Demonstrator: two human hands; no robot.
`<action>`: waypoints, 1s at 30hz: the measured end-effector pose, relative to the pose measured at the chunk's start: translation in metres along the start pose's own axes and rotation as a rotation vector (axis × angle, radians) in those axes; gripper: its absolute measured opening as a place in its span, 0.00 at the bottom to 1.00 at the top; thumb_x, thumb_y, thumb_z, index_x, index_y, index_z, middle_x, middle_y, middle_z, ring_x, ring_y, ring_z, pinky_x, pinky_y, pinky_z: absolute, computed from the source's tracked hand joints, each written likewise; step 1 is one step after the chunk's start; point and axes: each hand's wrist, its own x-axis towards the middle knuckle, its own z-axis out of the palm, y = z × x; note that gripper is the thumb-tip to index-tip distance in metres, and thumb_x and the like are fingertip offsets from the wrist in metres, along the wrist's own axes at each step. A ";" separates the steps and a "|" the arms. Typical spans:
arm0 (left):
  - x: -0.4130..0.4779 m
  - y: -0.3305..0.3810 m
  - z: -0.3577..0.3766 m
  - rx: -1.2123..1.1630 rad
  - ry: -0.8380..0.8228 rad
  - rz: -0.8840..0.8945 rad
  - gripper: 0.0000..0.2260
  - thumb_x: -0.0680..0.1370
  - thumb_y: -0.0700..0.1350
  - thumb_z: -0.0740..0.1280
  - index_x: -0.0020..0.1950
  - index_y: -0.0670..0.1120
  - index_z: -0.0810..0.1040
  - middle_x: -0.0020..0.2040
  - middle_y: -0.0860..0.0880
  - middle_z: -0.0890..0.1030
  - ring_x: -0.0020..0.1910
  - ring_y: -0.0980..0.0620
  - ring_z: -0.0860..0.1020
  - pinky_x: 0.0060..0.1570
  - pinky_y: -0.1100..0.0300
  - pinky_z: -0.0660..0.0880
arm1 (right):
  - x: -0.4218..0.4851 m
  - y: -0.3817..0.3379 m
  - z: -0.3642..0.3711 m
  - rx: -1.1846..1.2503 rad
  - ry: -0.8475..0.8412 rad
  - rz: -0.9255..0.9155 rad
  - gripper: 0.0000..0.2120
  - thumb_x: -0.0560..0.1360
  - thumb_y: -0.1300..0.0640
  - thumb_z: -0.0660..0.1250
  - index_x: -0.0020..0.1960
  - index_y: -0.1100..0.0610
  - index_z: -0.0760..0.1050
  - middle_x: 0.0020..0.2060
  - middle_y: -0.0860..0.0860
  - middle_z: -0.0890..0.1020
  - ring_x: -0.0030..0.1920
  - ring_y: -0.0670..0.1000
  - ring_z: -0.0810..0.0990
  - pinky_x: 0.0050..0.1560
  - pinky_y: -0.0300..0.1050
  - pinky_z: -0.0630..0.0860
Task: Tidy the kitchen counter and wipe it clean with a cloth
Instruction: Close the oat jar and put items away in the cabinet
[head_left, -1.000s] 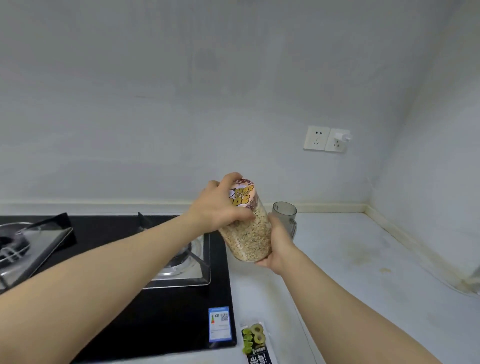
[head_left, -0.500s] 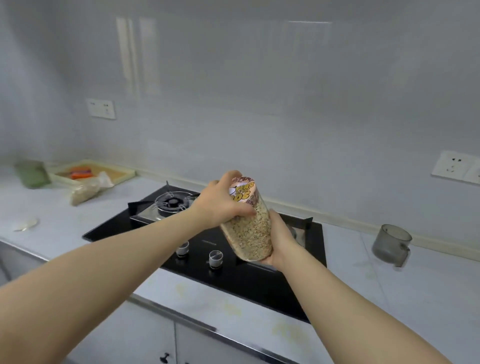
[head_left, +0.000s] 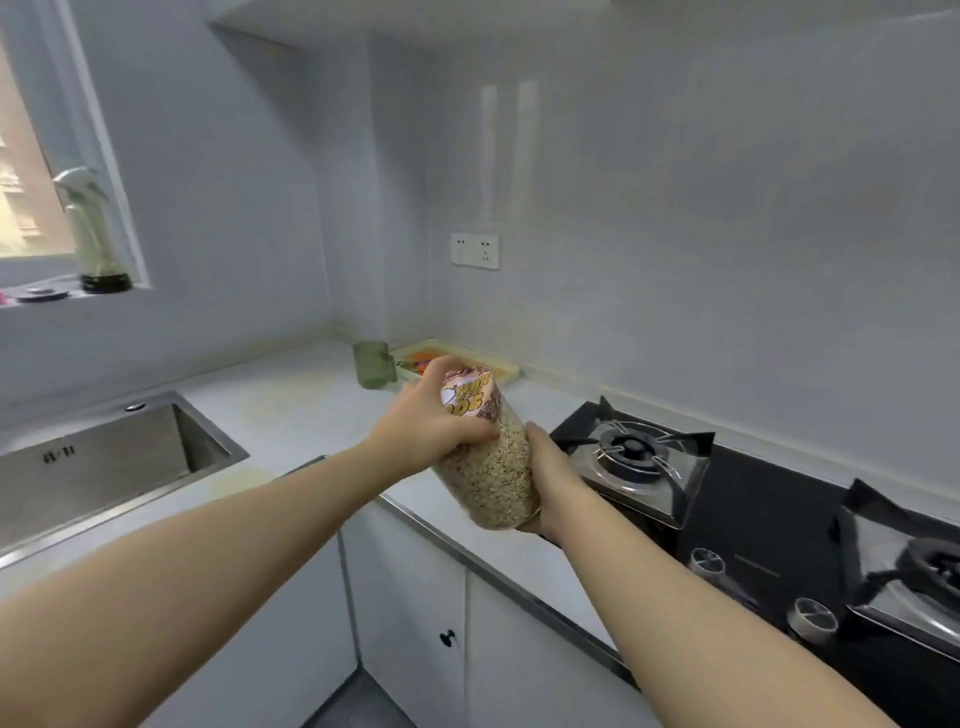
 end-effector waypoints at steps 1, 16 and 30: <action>0.003 -0.009 -0.012 0.001 0.014 -0.001 0.41 0.50 0.62 0.69 0.63 0.61 0.66 0.59 0.50 0.74 0.56 0.49 0.75 0.60 0.48 0.73 | 0.000 0.002 0.016 -0.021 -0.010 0.001 0.37 0.64 0.36 0.64 0.69 0.53 0.65 0.60 0.58 0.77 0.52 0.60 0.81 0.35 0.56 0.80; 0.118 -0.148 -0.124 0.159 0.149 -0.175 0.40 0.56 0.57 0.70 0.67 0.58 0.63 0.57 0.47 0.71 0.54 0.45 0.73 0.54 0.52 0.74 | 0.130 -0.001 0.198 -0.262 -0.131 0.095 0.23 0.74 0.42 0.58 0.61 0.57 0.73 0.52 0.57 0.80 0.44 0.56 0.80 0.36 0.45 0.79; 0.312 -0.221 -0.117 0.445 0.076 -0.290 0.40 0.65 0.55 0.72 0.72 0.59 0.56 0.66 0.45 0.68 0.64 0.42 0.67 0.55 0.52 0.69 | 0.305 -0.068 0.240 -0.538 -0.090 0.081 0.15 0.79 0.55 0.58 0.63 0.61 0.70 0.44 0.55 0.73 0.47 0.55 0.71 0.47 0.47 0.69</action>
